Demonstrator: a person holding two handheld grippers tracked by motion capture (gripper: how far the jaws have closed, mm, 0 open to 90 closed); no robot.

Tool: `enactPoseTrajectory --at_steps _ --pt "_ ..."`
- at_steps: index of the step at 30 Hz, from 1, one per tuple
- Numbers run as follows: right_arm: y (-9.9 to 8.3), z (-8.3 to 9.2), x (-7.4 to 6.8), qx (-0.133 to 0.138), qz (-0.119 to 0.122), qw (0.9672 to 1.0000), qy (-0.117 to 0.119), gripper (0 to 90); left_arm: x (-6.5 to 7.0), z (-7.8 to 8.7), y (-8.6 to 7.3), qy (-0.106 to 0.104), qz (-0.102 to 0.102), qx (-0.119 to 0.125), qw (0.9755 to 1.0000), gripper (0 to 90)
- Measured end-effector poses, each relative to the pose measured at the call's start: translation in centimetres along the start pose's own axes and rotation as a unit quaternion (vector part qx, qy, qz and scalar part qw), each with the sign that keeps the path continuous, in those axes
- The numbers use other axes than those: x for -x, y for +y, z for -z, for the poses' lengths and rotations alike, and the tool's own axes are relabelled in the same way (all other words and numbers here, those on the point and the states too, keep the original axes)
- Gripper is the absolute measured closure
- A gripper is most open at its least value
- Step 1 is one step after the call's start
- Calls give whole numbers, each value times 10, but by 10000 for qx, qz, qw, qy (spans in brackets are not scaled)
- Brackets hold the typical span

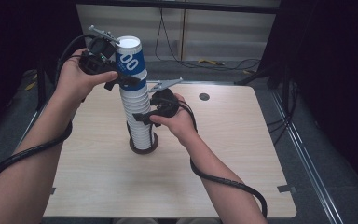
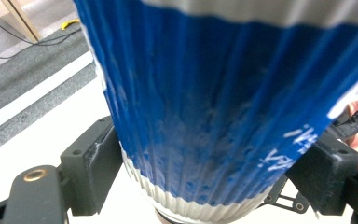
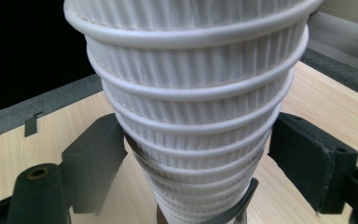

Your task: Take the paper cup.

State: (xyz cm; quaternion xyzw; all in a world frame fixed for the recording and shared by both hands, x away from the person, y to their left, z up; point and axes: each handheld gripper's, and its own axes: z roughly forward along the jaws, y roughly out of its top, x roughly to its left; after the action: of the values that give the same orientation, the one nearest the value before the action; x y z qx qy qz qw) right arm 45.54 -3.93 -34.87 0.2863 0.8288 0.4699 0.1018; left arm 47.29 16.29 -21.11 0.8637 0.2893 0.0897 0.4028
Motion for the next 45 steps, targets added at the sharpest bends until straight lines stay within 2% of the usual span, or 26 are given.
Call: enactPoseTrajectory --at_steps 9,10,12,17,22,27,33,39,45 --pt "-1 0 0 11 -31 10000 15 179 1 4 5 32 -2 41 10000 187" --pt "-1 0 0 8 -32 10000 14 179 1 5 5 48 -50 36 10000 188" --pt "0 0 0 -15 -15 10000 6 179 1 6 6 46 8 75 10000 188" --pt "0 0 -1 -47 4 10000 0 179 2 9 9 51 8 90 9999 189" --pt "-1 0 0 -37 -19 10000 11 179 2 14 14 63 -40 141 9999 189" --pt "-1 0 0 -61 -14 10000 13 179 4 17 19 75 -5 206 9998 189" --pt "-1 0 0 -81 1 10000 23 178 7 18 27 159 -47 268 9995 189" --pt "-2 0 0 -79 -2 10000 18 178 5 18 26 129 -7 277 9995 191" --pt "-4 -1 1 -134 -7 9999 48 188 4 21 26 196 14 310 9993 194"
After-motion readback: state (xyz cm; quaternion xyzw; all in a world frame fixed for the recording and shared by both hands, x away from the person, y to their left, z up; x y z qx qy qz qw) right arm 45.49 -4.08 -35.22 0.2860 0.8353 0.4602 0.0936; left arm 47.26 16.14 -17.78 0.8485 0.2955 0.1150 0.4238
